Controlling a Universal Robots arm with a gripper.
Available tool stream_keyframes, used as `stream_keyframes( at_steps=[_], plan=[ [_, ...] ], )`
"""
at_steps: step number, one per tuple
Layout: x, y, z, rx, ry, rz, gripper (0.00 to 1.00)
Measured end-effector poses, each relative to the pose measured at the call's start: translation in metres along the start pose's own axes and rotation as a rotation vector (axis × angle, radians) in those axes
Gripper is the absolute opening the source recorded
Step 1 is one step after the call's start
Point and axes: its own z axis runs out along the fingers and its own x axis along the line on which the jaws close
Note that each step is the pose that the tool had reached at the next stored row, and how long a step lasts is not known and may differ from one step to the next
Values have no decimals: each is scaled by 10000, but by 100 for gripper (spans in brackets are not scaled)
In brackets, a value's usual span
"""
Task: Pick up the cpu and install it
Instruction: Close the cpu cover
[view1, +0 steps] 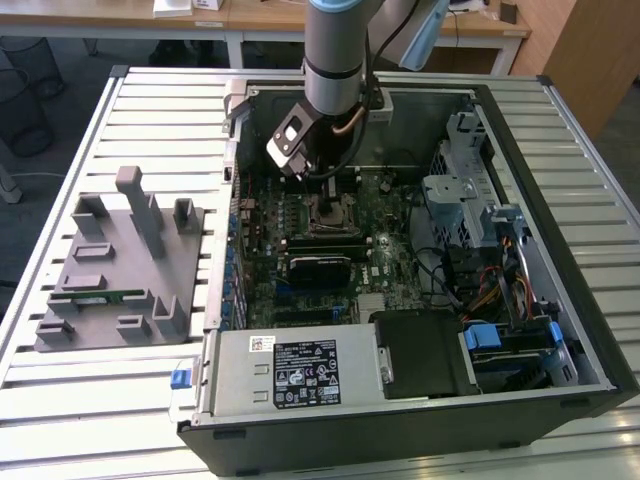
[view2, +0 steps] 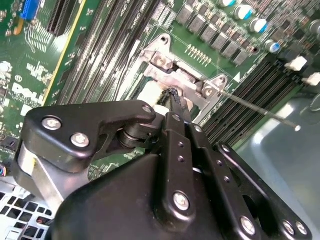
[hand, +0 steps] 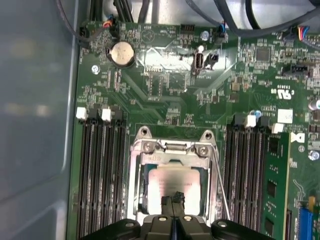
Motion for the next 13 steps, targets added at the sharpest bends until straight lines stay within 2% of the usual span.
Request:
stream_keyframes(
  at_steps=[5,13],
  plan=[
    [4,-74,2,0,1,0,11],
    [3,-78,51,0,5,0,11]
  ],
)
